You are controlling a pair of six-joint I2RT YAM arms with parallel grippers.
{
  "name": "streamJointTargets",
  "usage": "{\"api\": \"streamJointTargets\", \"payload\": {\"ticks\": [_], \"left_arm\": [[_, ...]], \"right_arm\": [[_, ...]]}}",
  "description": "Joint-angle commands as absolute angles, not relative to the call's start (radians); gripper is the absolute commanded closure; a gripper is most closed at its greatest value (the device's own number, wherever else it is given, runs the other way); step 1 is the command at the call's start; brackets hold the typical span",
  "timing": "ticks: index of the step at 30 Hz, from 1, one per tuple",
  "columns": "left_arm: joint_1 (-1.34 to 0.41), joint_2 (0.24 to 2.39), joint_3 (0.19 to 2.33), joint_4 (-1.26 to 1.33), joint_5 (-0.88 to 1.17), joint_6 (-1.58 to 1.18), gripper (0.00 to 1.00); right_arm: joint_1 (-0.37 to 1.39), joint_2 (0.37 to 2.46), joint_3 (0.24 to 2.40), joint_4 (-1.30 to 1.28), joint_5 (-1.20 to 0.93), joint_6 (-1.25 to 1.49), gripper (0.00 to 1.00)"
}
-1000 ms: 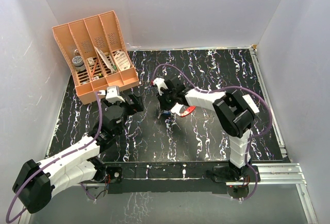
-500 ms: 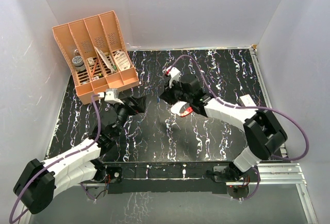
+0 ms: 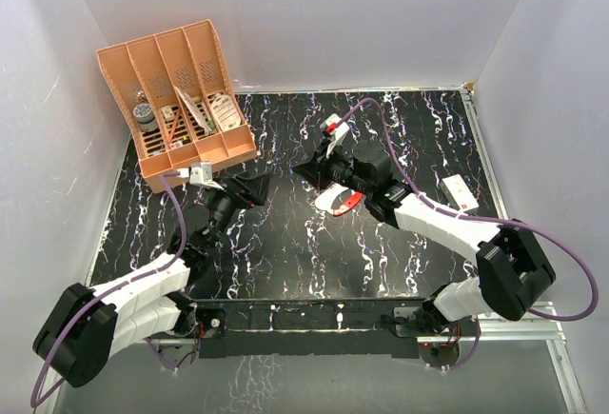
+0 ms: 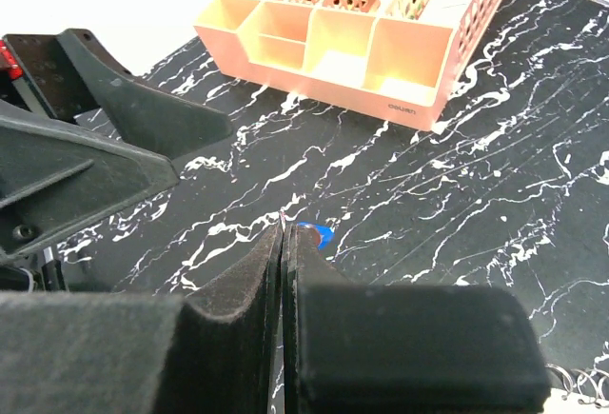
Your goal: Put the keys on the keyring
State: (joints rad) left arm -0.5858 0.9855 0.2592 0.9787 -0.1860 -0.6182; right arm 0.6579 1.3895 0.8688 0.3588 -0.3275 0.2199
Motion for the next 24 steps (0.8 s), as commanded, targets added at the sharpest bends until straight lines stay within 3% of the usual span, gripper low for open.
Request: {"api": "streamJointTargets", "payload": {"ticks": [1,14,24], "left_arm": [[-0.558,0.99,0.315,1.031,-0.069,-0.596,0.12],[-0.501,1.036,0.387,0.935,0.247,-0.513,0.17],[-0.497,1.044,0.394,0.912,0.31,-0.424,0.18]], "right_arm": [[0.652,1.356,0.899,0.414,-0.38,0.225,1.0],[0.65,1.417,1.131,-0.001,-0.488,-0.005,1.0],[0.651,1.478,1.326,-0.333,-0.444,-0.147,1.0]]}}
